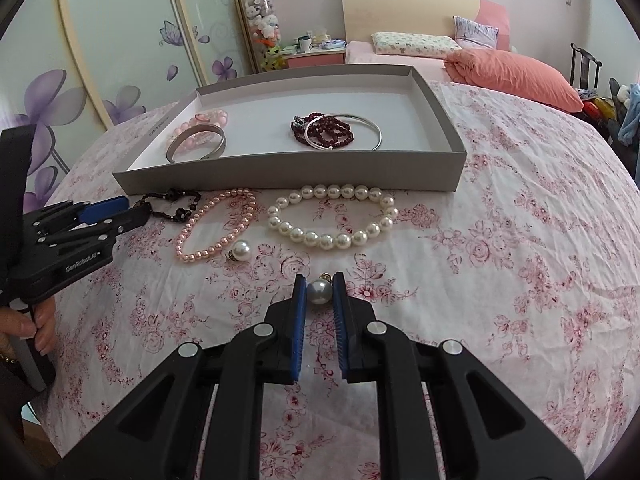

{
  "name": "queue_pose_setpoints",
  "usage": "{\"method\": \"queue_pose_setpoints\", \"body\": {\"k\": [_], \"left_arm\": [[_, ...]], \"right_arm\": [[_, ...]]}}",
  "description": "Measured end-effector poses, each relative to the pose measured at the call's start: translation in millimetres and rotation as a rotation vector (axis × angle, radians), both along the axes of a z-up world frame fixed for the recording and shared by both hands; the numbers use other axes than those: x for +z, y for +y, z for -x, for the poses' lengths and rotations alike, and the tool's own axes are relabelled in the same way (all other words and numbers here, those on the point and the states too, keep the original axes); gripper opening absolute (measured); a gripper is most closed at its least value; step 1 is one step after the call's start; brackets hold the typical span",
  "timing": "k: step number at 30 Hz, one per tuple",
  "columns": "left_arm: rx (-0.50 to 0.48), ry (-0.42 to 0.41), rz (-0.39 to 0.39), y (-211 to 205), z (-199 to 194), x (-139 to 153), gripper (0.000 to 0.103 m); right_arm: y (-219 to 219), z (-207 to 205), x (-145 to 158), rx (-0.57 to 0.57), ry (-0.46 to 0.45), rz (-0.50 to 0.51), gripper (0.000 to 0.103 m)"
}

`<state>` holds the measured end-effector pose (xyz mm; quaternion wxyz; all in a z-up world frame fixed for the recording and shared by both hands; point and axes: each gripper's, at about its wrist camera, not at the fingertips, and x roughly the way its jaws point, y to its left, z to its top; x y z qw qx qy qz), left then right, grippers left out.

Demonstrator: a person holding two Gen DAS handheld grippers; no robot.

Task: Organize jewelry
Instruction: 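Grasp the pearl earring with right tool while left tool grasps the silver ring, then carry the ring with left tool while right tool carries earring toward tray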

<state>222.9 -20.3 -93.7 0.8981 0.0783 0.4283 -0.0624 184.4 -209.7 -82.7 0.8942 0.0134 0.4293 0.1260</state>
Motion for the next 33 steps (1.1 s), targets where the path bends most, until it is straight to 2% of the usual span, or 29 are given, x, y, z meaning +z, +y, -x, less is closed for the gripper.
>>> {"method": "queue_pose_setpoints", "body": {"k": [2,3,11,15,33], "left_arm": [[-0.001,0.002,0.01,0.2,-1.3,0.0,0.029],[0.002,0.003,0.012,0.8,-1.4,0.0,0.022],[0.027,0.004,0.013,16.5,13.2,1.2,0.022],[0.03,0.014,0.053,26.3,20.2,1.4,0.023],[0.029,0.016,0.057,27.1,19.5,0.0,0.023]], "right_arm": [[0.1,0.1,0.0,0.0,0.0,0.0,0.014],[0.2,0.1,0.0,0.0,0.0,0.0,0.014],[2.5,0.5,0.3,0.004,-0.001,0.008,0.014],[4.1,0.5,0.0,0.008,-0.002,0.012,0.014],[4.3,-0.8,-0.8,0.007,-0.001,0.014,0.015]]}}
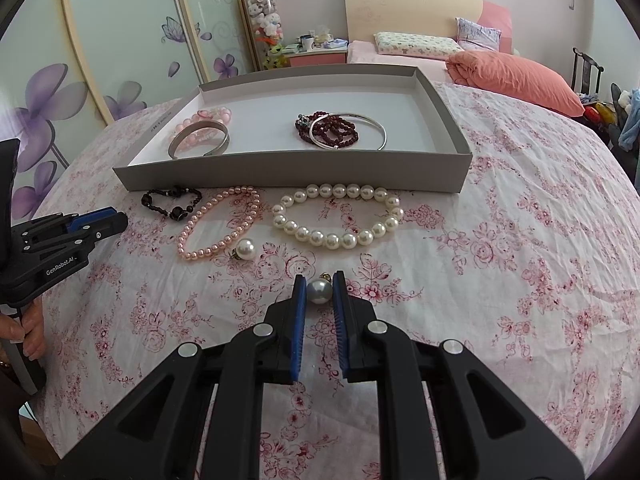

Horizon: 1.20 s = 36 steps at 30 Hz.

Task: Organize jewelry
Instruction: 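Carry the ring with left tool while right tool carries earring toward tray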

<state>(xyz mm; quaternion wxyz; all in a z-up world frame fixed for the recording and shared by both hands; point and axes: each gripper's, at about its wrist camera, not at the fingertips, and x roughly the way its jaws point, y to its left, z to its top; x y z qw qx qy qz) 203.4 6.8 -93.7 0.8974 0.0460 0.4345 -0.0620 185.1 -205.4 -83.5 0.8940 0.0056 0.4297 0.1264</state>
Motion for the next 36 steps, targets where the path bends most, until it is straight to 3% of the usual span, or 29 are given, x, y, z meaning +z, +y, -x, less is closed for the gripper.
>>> {"method": "queue_pose_setpoints", "body": {"k": [7,11,20,29,36], "left_arm": [[0.032,-0.001,0.013,0.7,8.2,1.2,0.022],[0.055,-0.007,0.06,3.1,18.9,4.3,0.022],[0.043,-0.175,0.151,-8.0,50.5,49.9,0.022],[0.04,-0.385,0.133,-23.8,82.3,89.1,0.022],[0.043,-0.453,0.127,-27.7,85.7,102.5,0.022]], "right_arm": [[-4.0,3.3,1.7,-0.027,0.0,-0.023,0.014],[-5.3,13.6,15.9,-0.047,-0.067,-0.04,0.014],[10.3,38.7,58.6,-0.029,-0.28,-0.063,0.014],[21.3,65.1,95.1,-0.031,-0.516,-0.059,0.014],[22.1,65.3,103.4,-0.039,-0.578,-0.054,0.014]]}}
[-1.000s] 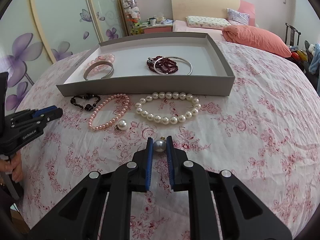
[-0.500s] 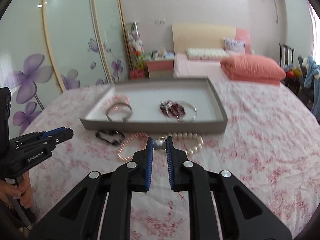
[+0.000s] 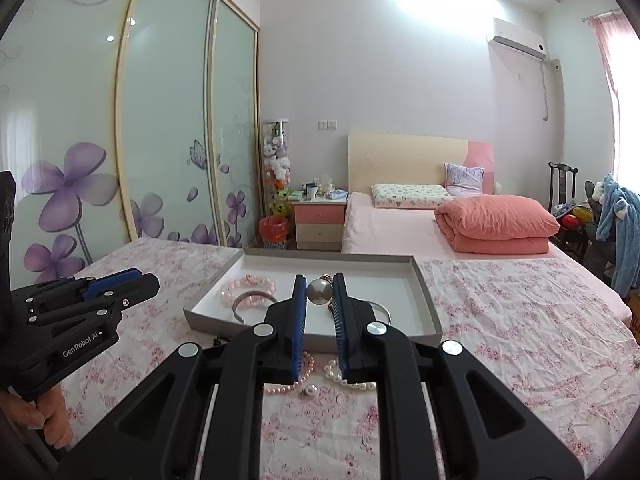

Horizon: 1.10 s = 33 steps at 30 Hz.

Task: Organize jewelry
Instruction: 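Carry the ring with left tool while right tool carries earring toward tray, then open left tool to drop the ring in the tray while right tool drops the earring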

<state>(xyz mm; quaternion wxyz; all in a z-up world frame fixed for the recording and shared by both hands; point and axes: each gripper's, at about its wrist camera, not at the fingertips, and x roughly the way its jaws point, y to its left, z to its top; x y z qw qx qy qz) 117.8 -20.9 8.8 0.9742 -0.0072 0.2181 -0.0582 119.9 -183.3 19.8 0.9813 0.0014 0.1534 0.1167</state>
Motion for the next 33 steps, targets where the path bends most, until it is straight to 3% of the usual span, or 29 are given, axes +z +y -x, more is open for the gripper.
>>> {"method": "queue_pose_setpoints", "body": {"k": [13,20,28,33], "left_arm": [[0.014,-0.056,0.002,0.6,3.0,6.0,0.022],[0.005,-0.082,-0.009,-5.5,-16.5,14.3,0.022],[0.016,-0.067,-0.015,-11.0,-62.9,13.7,0.022],[0.019,-0.023,-0.012,-11.7,-92.4,0.5,0.022]], "right_arm": [[-8.3,-5.8,3.1,-0.026,-0.023,-0.022,0.014],[-4.4,-24.1,13.5,-0.038,-0.048,-0.016,0.014],[-3.6,-71.6,11.0,-0.055,0.005,-0.047,0.014],[-1.1,-105.4,-1.7,-0.054,0.085,-0.064,0.014]]}}
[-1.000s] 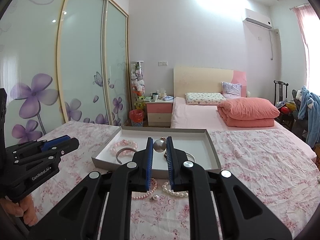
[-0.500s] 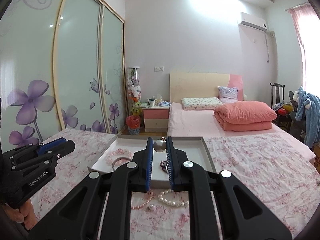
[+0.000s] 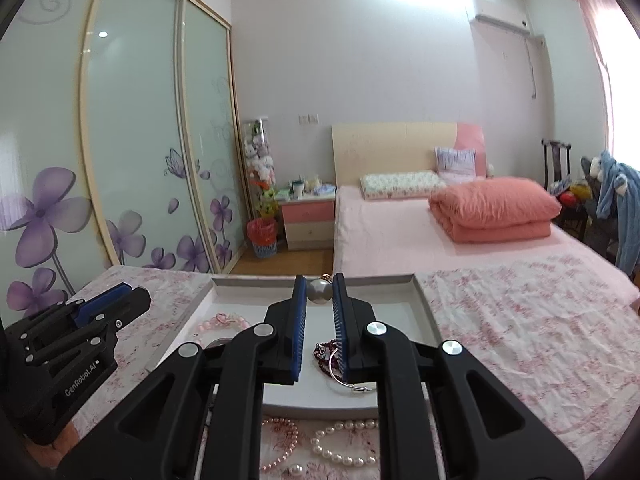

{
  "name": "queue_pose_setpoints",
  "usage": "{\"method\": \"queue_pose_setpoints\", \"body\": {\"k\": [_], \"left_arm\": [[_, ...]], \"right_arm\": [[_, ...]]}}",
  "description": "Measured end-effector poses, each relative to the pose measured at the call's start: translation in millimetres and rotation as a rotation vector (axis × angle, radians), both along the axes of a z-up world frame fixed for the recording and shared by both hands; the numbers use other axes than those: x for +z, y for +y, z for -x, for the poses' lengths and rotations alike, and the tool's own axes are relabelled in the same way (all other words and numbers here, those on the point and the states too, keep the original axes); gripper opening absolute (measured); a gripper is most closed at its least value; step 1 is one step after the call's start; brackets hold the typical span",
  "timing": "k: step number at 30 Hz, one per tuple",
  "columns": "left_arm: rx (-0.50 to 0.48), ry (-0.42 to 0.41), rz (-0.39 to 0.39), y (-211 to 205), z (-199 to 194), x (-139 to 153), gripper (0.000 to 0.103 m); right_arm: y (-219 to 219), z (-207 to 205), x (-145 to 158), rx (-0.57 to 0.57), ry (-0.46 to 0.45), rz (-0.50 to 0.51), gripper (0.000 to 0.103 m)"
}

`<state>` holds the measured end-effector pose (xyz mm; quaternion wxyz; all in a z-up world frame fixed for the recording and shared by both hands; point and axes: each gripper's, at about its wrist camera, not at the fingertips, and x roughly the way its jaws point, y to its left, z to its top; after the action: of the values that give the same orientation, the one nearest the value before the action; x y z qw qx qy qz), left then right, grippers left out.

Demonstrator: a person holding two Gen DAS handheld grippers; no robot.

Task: Organize jewelry
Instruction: 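Open left tool to drop the ring in the tray while right tool drops the earring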

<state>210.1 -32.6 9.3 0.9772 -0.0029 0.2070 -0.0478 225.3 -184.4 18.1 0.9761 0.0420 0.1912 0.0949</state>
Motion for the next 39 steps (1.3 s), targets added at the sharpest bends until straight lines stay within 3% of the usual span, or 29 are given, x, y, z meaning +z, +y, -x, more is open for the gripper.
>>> {"method": "queue_pose_setpoints", "body": {"k": [10,23,28,39], "left_arm": [[-0.006,0.098,-0.005,1.4,-52.2,-29.6,0.022],[-0.017,0.21,0.002,1.6,-86.0,-56.6,0.022],[-0.001,0.215,0.02,9.2,-88.1,-55.2,0.03],[0.027,0.189,0.045,24.8,-70.7,-37.0,0.031]], "right_arm": [[3.4,-53.7,-35.3,0.009,0.177,-0.022,0.014],[4.2,-81.7,-63.1,0.012,0.339,-0.061,0.015],[-2.8,-79.1,-59.1,0.005,0.342,-0.09,0.024],[-11.8,-65.7,-41.6,-0.005,0.316,-0.115,0.024]]}}
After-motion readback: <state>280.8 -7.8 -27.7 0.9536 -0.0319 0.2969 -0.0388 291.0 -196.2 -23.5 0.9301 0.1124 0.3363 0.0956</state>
